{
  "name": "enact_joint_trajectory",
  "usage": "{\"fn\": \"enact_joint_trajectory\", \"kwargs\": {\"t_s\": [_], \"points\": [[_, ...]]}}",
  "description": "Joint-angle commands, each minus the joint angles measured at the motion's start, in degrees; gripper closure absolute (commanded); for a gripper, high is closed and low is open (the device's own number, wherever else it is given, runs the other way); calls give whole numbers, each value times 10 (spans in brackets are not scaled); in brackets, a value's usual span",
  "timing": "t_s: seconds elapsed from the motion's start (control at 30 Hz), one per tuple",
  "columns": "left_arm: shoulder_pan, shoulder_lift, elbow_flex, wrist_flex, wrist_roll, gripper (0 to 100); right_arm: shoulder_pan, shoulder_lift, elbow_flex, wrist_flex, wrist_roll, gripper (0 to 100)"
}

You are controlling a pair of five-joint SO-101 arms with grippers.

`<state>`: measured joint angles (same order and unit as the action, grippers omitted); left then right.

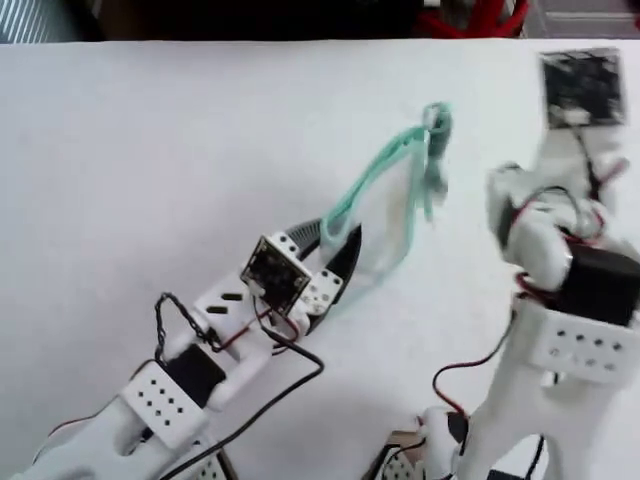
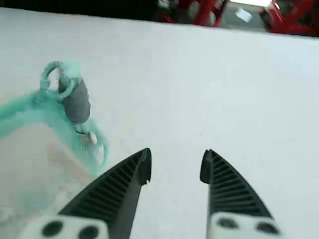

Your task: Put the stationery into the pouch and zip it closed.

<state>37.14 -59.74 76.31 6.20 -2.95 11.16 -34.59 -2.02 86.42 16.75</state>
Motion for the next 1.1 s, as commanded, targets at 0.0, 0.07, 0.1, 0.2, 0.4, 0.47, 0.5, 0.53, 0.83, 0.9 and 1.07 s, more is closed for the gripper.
{"fn": "enact_joint_trajectory", "kwargs": {"t_s": [0.0,0.07,0.1,0.2,0.4,0.47,0.5,0.53,0.83,0.9,1.07], "points": [[6,16,-1,18,-23,976,53,-51,9,33,99,839],[6,15,-1,18,-23,976,38,-77,20,29,164,839],[6,15,-1,18,-23,976,20,-87,28,16,185,839],[5,15,-1,20,-22,976,-41,-91,69,-12,226,839],[2,15,2,21,-24,976,-107,-50,217,-112,168,837],[2,16,2,21,-25,976,-103,-52,263,-189,75,837],[2,17,2,21,-25,976,-103,-60,287,-220,36,836],[2,17,2,21,-25,976,-109,-70,312,-243,19,836],[2,19,2,21,-25,975,-189,-237,520,-376,13,838],[2,19,2,22,-25,975,-193,-243,553,-417,13,839],[3,19,3,22,-25,975,-175,-205,573,-486,13,839]]}}
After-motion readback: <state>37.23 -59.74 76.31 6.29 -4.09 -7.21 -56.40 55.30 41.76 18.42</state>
